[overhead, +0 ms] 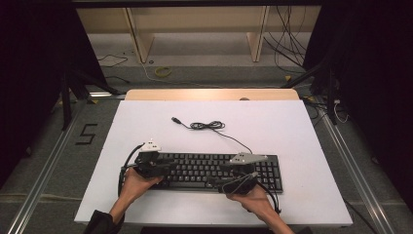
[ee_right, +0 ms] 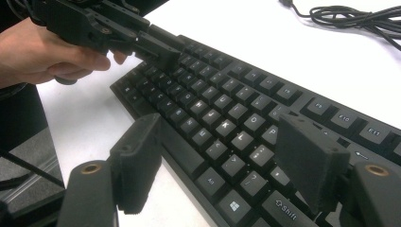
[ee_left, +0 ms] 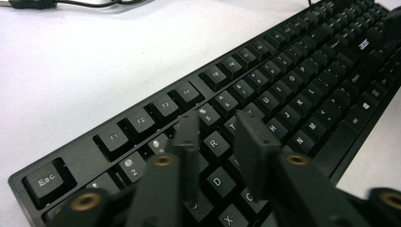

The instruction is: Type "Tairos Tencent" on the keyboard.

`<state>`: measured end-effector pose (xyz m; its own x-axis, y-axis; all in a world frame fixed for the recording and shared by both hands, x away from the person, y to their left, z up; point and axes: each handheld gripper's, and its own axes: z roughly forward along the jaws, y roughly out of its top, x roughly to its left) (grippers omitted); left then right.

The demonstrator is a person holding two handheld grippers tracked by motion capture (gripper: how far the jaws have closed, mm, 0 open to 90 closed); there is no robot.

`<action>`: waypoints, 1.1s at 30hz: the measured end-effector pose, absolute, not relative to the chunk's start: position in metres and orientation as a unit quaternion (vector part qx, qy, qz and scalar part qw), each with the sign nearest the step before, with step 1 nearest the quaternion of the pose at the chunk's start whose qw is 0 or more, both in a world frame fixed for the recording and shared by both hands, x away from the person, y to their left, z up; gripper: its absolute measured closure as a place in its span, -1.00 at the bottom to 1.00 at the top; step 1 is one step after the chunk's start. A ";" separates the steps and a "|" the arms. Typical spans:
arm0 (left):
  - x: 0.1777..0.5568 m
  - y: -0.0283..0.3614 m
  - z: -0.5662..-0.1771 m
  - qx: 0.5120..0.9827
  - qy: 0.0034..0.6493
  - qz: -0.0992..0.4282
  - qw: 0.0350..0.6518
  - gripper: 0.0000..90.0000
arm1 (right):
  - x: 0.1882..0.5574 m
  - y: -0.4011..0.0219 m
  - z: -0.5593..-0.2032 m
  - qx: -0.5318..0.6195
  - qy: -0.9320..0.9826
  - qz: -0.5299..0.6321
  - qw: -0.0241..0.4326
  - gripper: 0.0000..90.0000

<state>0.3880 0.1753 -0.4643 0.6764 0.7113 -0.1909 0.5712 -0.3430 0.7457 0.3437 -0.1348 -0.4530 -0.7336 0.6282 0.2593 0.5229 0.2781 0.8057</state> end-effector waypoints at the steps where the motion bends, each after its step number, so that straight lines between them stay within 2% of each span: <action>1: 0.388 0.175 -0.464 0.819 0.392 0.083 0.411 0.64 | 0.344 -0.135 -0.453 0.360 0.798 0.481 0.056 -0.26; 8: 0.390 0.172 -0.464 0.831 0.387 0.085 0.390 0.98 | 0.344 -0.134 -0.453 0.359 0.798 0.480 0.055 -0.26; 33: 0.396 0.168 -0.474 0.838 0.400 0.100 0.358 0.99 | 0.343 -0.134 -0.452 0.358 0.798 0.482 0.056 -0.26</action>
